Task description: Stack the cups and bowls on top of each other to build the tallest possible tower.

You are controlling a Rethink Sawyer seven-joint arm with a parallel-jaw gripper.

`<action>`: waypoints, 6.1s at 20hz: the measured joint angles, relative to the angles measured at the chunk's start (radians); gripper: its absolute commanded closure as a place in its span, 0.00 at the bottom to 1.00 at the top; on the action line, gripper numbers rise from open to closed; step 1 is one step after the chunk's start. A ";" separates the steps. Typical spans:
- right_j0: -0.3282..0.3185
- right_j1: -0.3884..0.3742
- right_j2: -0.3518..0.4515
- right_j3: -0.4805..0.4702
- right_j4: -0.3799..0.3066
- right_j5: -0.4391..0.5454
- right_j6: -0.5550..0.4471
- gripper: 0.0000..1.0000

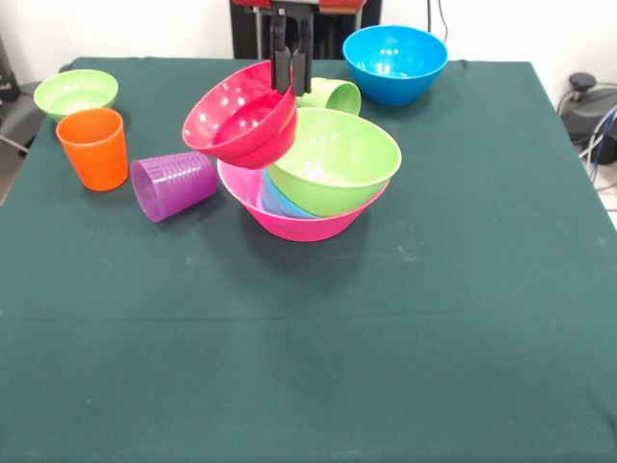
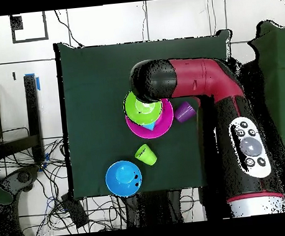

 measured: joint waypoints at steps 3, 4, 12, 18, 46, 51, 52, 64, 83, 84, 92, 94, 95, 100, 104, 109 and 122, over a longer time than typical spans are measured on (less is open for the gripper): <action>0.000 -0.003 -0.007 0.000 0.002 0.000 0.000 1.00; 0.000 -0.003 -0.009 0.000 0.003 0.000 0.000 1.00; 0.005 -0.013 -0.052 0.016 0.011 0.000 0.000 1.00; 0.036 -0.039 -0.097 0.061 0.011 -0.014 0.000 1.00; 0.267 -0.050 -0.320 0.149 0.043 -0.142 0.186 1.00; 0.296 -0.030 -0.345 0.149 0.062 -0.142 0.208 1.00; 0.296 -0.029 -0.346 0.149 0.064 -0.142 0.209 1.00; 0.299 -0.013 -0.371 0.149 0.117 -0.156 0.218 0.00; -0.028 0.064 -0.172 0.145 0.151 -0.298 0.217 0.00; -0.064 0.079 -0.151 0.143 0.151 -0.299 0.217 0.00; -0.231 0.184 -0.040 0.126 0.116 -0.299 0.205 0.00; -0.244 0.195 -0.024 0.125 0.105 -0.299 0.205 0.00; -0.256 0.210 -0.002 0.121 0.080 -0.299 0.204 0.00; -0.259 0.232 0.039 0.105 0.005 -0.299 0.192 0.00; -0.266 0.239 0.086 0.102 -0.054 -0.299 0.173 0.00; -0.283 0.239 0.130 0.101 -0.085 -0.298 0.156 0.00; -0.285 0.136 0.135 0.080 -0.182 -0.187 0.150 0.00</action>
